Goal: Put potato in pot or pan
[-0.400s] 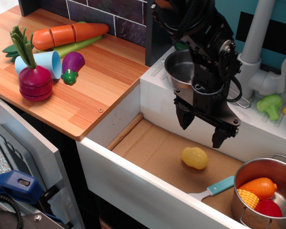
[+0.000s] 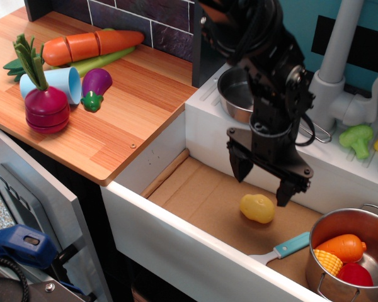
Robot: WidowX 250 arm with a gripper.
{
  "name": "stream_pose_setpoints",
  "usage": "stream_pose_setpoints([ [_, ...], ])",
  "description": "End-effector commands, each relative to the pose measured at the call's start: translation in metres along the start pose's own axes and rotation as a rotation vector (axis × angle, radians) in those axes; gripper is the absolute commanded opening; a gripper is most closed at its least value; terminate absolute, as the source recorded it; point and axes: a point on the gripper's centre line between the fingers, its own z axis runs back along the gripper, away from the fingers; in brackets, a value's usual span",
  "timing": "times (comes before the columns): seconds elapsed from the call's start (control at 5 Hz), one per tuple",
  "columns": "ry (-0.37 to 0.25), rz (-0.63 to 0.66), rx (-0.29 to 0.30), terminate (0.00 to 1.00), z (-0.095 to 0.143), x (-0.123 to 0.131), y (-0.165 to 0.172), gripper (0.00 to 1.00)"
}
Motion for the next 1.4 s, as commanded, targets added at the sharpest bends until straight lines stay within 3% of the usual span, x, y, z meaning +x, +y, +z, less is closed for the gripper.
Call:
stream_pose_setpoints([
  [0.0, -0.076, 0.008, -0.037, 0.0, -0.014, 0.005, -0.001, 1.0],
  [0.8, -0.114, -0.001, -0.074, 0.0, -0.051, 0.005, 0.017, 1.0],
  [1.2, -0.14, -0.02, -0.11, 0.0, -0.062, 0.018, 0.021, 1.0],
])
